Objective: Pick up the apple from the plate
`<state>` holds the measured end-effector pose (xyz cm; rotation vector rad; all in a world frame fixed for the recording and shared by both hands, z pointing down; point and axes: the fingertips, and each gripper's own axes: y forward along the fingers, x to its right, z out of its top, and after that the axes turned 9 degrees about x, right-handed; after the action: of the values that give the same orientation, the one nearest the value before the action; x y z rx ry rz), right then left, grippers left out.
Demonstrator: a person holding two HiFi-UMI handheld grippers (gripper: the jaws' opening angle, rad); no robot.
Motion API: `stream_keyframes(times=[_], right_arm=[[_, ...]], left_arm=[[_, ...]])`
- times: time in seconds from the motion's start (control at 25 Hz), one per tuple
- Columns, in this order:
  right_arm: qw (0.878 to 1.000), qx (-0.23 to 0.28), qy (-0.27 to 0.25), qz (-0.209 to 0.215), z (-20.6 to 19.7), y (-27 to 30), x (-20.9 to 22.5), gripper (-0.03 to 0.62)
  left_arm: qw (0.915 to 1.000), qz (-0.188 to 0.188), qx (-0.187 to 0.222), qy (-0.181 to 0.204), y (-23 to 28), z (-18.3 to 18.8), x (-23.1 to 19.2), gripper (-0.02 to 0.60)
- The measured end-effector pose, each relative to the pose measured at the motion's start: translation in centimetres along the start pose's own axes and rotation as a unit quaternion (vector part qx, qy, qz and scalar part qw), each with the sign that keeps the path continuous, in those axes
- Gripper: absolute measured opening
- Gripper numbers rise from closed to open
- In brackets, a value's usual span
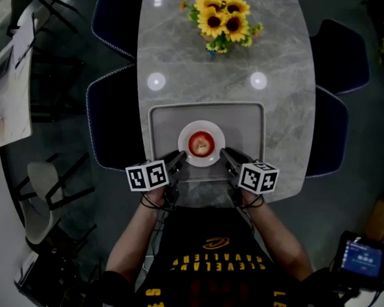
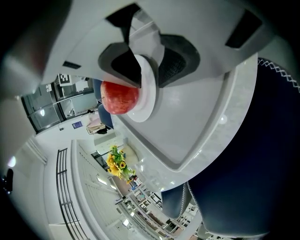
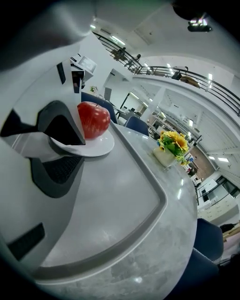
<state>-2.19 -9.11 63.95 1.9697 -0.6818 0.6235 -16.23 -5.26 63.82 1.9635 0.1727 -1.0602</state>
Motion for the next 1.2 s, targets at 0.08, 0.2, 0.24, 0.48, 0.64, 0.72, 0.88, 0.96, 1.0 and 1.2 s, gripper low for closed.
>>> stream_keyframes(times=[0.08,0.2,0.24,0.48,0.64,0.72,0.88,0.96,1.0,1.2], right_arm=[[1.0,0.0,0.011,0.0,0.0,0.1,0.0,0.075],[1.0,0.003,0.03,0.0,0.2,0.3,-0.1,0.075],[0.999,0.004,0.038,0.0,0.3,0.4,-0.2,0.075],[0.998,0.0,0.063,0.0,0.1,0.9,-0.3,0.075],[0.997,-0.002,0.079,0.006,0.1,1.0,-0.3,0.075],[0.996,-0.002,0.083,0.009,0.1,1.0,-0.4,0.075],[0.995,0.001,0.1,0.007,0.2,1.0,0.0,0.043],[0.994,0.004,0.11,0.011,0.2,0.9,-0.1,0.041],[0.993,0.005,0.114,0.013,0.2,0.9,-0.3,0.041],[0.993,0.012,0.119,0.018,0.2,0.6,-0.5,0.041]], left_arm=[[1.0,-0.004,0.0,-0.007,0.0,0.0,0.1,0.117],[0.9997,-0.01,0.003,-0.024,0.0,0.0,0.1,0.117],[0.9995,-0.012,0.003,-0.027,0.1,0.0,0.1,0.117],[0.9987,-0.022,-0.006,-0.046,0.6,-0.1,0.4,0.115],[0.998,-0.008,-0.006,-0.062,0.7,-0.1,-0.3,0.053],[0.9977,-0.008,-0.006,-0.067,0.7,-0.1,-0.3,0.038],[0.9979,-0.007,-0.008,-0.065,0.8,0.1,-0.3,0.038],[0.9979,-0.006,-0.007,-0.065,0.6,0.1,-0.3,0.038],[0.9979,-0.007,-0.006,-0.065,0.5,0.2,-0.2,0.038],[0.998,-0.011,-0.004,-0.061,0.4,0.3,0.0,0.038]])
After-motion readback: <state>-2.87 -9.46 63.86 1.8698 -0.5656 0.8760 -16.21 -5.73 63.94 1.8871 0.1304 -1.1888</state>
